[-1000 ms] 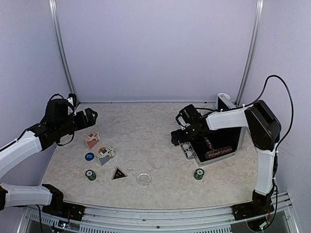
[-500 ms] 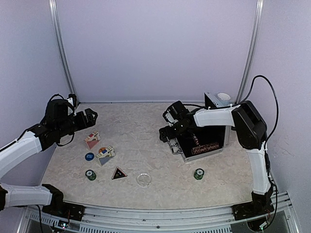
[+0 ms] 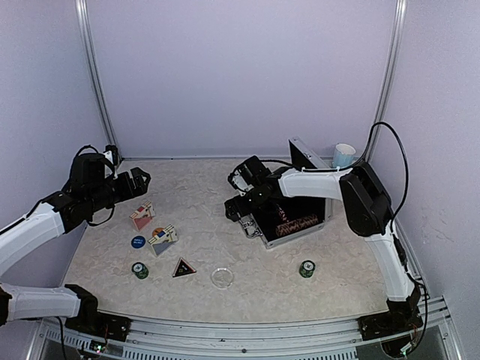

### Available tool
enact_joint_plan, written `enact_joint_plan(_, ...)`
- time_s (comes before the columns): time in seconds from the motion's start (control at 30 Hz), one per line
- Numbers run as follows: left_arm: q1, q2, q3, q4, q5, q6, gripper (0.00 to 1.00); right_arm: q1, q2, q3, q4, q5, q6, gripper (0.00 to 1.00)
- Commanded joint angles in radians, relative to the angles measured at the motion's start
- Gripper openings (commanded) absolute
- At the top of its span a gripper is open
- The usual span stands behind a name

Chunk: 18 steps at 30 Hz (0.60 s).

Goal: Pack up texas hold em set
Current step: Move the chip case to the center of the board.

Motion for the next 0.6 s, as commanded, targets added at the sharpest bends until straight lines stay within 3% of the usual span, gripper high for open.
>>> enact_joint_plan(0.0,0.006,-0.021,-0.007,0.016,-0.010,0.000,0.99,0.055,0.034,0.062,0.008,-0.082,-0.037,0.98)
enact_joint_plan(0.33,0.006,-0.025,-0.007,0.016,-0.009,-0.001,0.99,0.119,0.026,0.110,-0.029,-0.058,-0.097,0.98)
enact_joint_plan(0.57,0.007,-0.027,-0.007,0.016,-0.011,-0.001,0.99,0.123,-0.091,0.037,-0.021,-0.003,-0.094,0.99)
